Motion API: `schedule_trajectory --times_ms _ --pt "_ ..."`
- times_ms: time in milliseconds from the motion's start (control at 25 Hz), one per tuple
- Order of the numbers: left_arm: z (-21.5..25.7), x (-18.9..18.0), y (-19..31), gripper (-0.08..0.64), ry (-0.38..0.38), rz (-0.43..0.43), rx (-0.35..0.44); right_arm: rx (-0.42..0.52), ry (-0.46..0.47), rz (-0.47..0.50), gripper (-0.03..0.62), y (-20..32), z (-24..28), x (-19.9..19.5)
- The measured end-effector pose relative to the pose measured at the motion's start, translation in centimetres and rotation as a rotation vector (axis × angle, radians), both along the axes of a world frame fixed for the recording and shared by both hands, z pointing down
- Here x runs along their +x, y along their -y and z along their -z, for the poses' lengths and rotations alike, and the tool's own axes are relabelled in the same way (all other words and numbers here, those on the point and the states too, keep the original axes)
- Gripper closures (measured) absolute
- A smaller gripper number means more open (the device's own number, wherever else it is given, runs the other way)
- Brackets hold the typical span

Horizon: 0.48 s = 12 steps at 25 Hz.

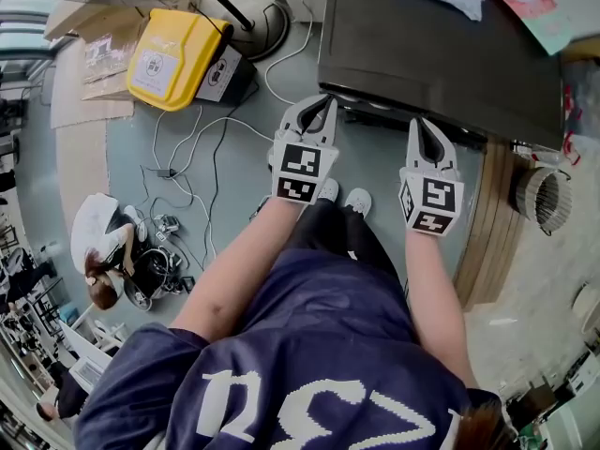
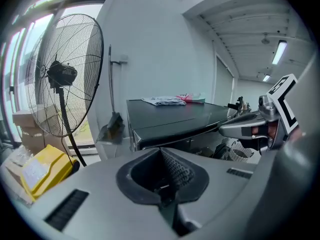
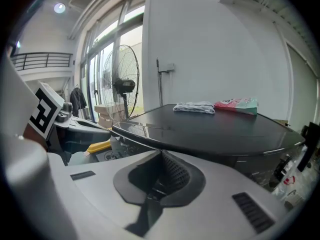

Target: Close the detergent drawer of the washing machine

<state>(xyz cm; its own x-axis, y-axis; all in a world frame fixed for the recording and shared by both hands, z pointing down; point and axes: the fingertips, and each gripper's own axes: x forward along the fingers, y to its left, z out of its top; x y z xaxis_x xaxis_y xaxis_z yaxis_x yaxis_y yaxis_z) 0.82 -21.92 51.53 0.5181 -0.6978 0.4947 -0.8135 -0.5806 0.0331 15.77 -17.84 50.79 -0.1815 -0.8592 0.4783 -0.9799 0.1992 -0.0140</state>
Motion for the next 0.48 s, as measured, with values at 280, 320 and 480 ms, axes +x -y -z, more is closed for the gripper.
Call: schedule_trajectory --times_ms 280,320,480 --pt "-0.08 0.11 0.21 0.540 -0.006 0.006 -0.003 0.002 0.002 -0.003 0.575 0.22 -0.15 0.12" --pt "-0.05 0.13 0.30 0.540 -0.009 0.005 -0.002 0.003 0.002 0.000 0.575 0.31 -0.13 0.15" --pt "0.01 0.19 0.39 0.541 -0.011 0.001 0.000 0.008 0.007 0.003 0.575 0.40 -0.09 0.24"
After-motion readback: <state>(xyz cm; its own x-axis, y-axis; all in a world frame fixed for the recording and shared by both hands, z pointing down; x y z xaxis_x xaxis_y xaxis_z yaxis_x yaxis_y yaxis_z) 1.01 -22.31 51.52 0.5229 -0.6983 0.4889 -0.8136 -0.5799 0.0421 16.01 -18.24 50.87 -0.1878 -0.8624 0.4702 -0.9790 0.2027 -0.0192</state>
